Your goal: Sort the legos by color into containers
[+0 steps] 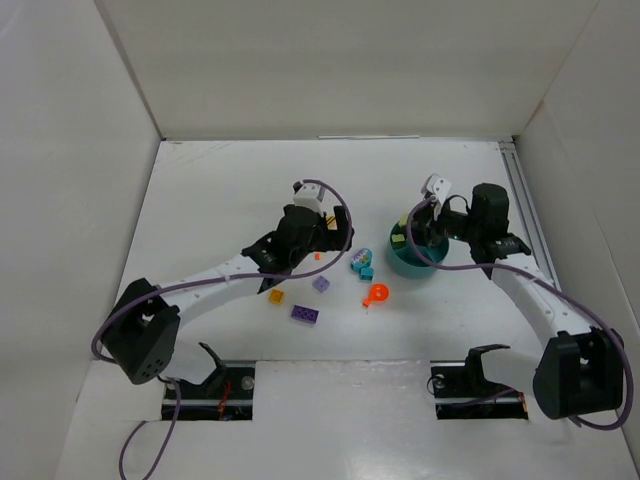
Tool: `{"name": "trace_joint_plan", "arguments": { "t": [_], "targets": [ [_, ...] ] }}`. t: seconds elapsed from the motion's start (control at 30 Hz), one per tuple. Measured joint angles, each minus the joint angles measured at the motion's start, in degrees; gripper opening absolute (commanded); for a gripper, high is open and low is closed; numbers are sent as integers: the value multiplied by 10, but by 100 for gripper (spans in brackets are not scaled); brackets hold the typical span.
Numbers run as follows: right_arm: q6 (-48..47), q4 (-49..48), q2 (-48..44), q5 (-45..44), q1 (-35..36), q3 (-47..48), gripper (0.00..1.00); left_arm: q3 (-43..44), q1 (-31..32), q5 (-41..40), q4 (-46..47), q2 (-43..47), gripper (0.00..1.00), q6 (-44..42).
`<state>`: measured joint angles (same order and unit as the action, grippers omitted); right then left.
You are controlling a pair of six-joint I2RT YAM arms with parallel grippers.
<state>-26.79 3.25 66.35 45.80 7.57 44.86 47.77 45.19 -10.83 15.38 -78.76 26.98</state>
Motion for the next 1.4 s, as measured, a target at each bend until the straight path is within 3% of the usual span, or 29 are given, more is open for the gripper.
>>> {"name": "trace_joint_plan", "arguments": {
  "t": [0.4, 0.73, 1.1, 1.4],
  "targets": [
    [-15, -21, 5, 0, 0, 0, 24, 36, -43, 72, -24, -38, 100, -10],
    [-22, -24, 4, 0, 3, 0, 27, 33, -54, 81, -24, -38, 100, -11],
    [-46, -62, 68, 0, 24, 0, 31, 28, -65, 94, -28, -47, 100, -22],
    [-68, -80, 101, -6, 26, 4, 46, 30, -84, 107, -32, -78, 100, -32]
  ]
}}
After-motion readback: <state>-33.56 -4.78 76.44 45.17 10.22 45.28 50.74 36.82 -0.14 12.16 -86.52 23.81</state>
